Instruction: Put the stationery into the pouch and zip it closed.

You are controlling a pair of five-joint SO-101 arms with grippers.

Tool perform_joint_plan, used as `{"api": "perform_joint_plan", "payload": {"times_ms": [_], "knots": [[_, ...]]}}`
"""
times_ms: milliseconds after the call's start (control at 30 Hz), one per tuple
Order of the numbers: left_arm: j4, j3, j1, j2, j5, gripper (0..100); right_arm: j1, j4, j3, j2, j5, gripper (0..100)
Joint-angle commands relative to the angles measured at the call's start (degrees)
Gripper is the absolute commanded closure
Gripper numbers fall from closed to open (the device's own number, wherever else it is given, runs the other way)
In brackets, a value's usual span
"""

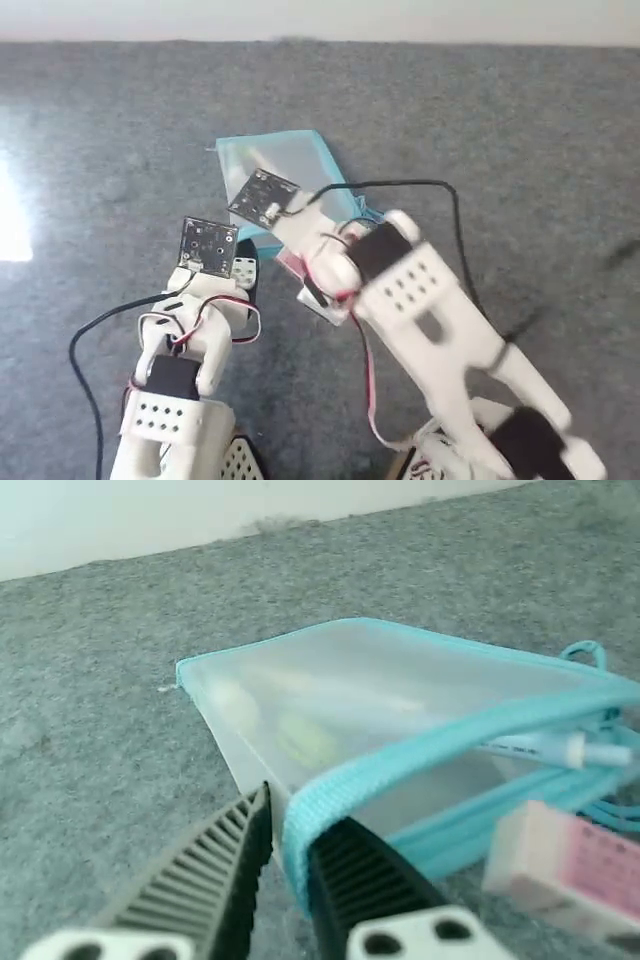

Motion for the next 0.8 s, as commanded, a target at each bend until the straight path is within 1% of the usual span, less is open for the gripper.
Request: {"api": "perform_joint_plan", "payload": {"times_ms": [0, 100, 200, 367, 567, 767], "knots": [[0.2, -0.7, 1.1, -0.5, -0.7, 99, 0.3, 4.0, -8.1, 7.4, -1.7, 99.1], [0.2, -0.7, 2.4, -0.4, -0.7, 99, 3.5, 5.3, -14.7, 13.3, -5.3, 99.1], [0.2, -0.2, 4.0, -0.7, -0.8, 99, 5.9, 6.8, -22.0, 17.6, -5.5, 99.1], [0.2, 0.0, 4.7, -0.7, -2.2, 99, 6.4, 9.7, -32.4, 24.2, -5.8, 99.1], [0.2, 0.0, 4.7, -0.7, -2.3, 99, 6.5, 13.0, -45.2, 35.3, -6.0, 99.0], [0.2, 0.0, 4.7, -0.7, -2.3, 99, 7.2, 13.5, -59.0, 42.4, -8.4, 97.6]]}}
